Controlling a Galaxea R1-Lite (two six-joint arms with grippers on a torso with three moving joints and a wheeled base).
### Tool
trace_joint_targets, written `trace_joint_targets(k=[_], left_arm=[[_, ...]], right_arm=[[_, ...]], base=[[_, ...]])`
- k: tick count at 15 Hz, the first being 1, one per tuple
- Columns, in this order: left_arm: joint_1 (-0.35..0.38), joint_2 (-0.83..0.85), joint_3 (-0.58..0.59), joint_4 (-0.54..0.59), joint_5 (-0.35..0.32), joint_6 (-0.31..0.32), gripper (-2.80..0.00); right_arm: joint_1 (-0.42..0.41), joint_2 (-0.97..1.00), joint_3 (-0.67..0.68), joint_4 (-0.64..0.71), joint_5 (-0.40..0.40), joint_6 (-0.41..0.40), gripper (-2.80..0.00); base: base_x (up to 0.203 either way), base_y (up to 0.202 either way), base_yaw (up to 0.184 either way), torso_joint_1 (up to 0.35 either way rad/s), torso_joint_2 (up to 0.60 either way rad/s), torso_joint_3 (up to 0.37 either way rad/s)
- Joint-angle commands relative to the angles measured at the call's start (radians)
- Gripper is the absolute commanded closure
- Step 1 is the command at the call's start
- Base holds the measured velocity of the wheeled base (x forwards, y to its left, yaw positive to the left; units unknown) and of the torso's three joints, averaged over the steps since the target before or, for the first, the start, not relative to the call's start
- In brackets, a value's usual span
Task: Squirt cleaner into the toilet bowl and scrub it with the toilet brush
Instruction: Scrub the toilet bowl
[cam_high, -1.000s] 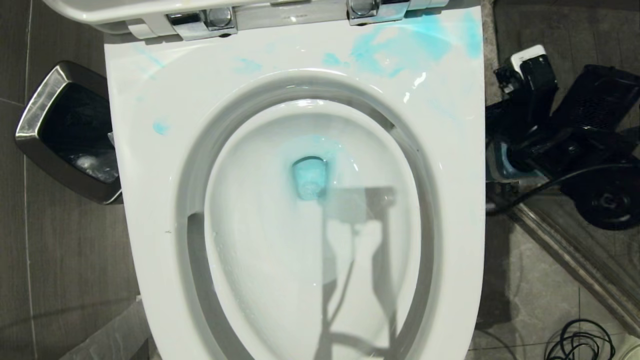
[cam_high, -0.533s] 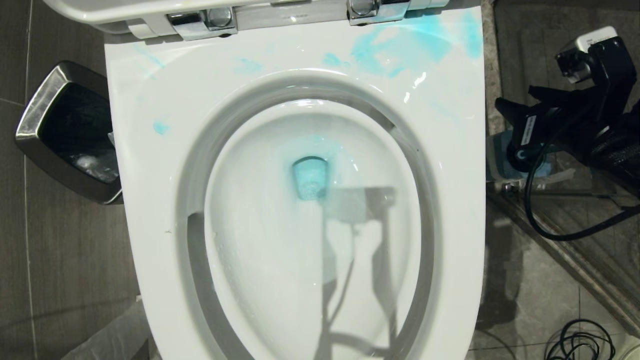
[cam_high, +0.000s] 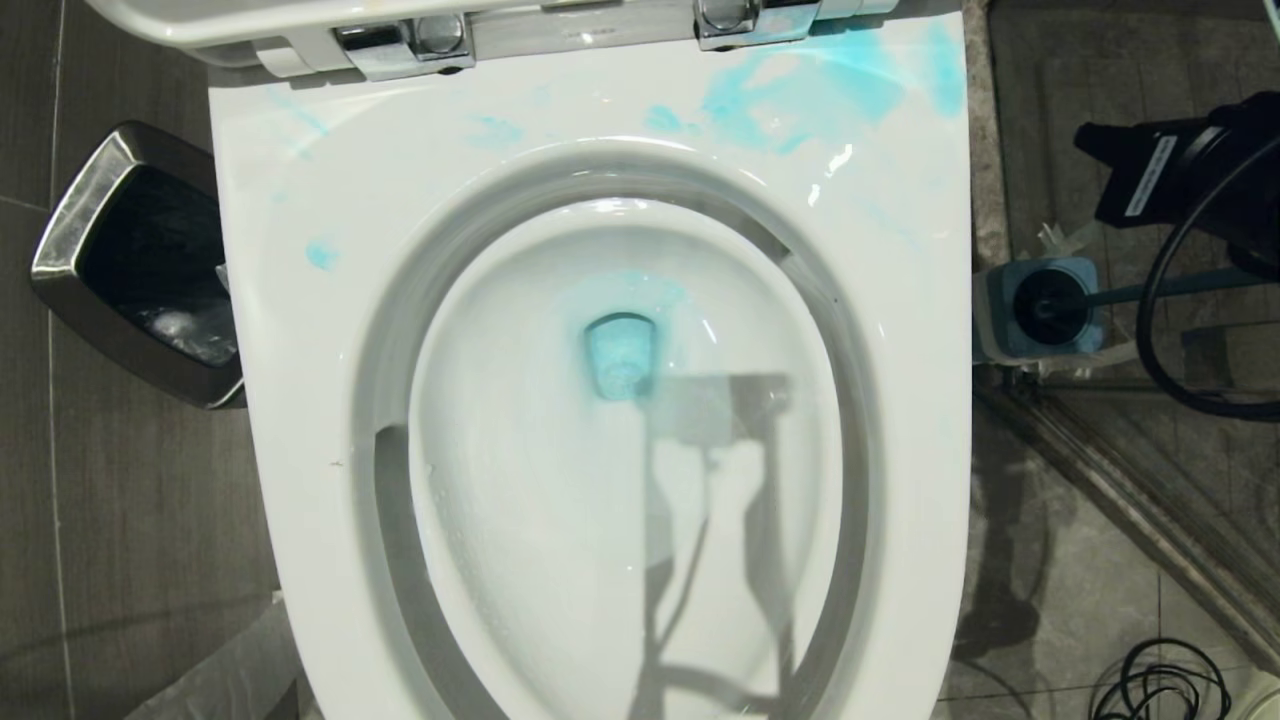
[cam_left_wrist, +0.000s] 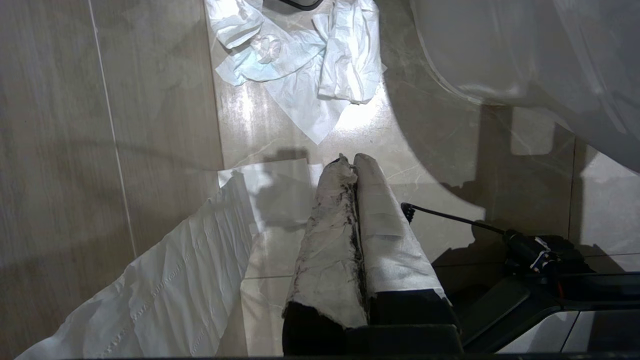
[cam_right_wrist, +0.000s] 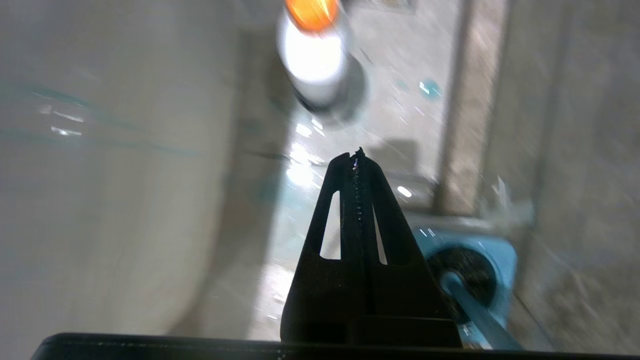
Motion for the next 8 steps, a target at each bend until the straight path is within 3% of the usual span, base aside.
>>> trace_joint_targets(k=[1, 5, 8], left_arm=[[0.000, 0.001, 0.000, 0.000, 0.001, 0.000, 0.00], [0.000, 0.001, 0.000, 0.000, 0.000, 0.000, 0.00], [0.000, 0.001, 0.000, 0.000, 0.001, 0.000, 0.00]], right_arm=[[0.001, -0.074, -0.018, 0.016, 0.096, 0.016, 0.00], [-0.007, -0.198, 0.167, 0.022, 0.266, 0.084, 0.00], [-0.103, -0.273, 0.364, 0.037, 0.377, 0.064, 0.00]], base=[[0.000, 0.000, 0.000, 0.000, 0.00, 0.000], [0.000, 0.000, 0.000, 0.000, 0.00, 0.000], [0.000, 0.000, 0.000, 0.000, 0.00, 0.000]])
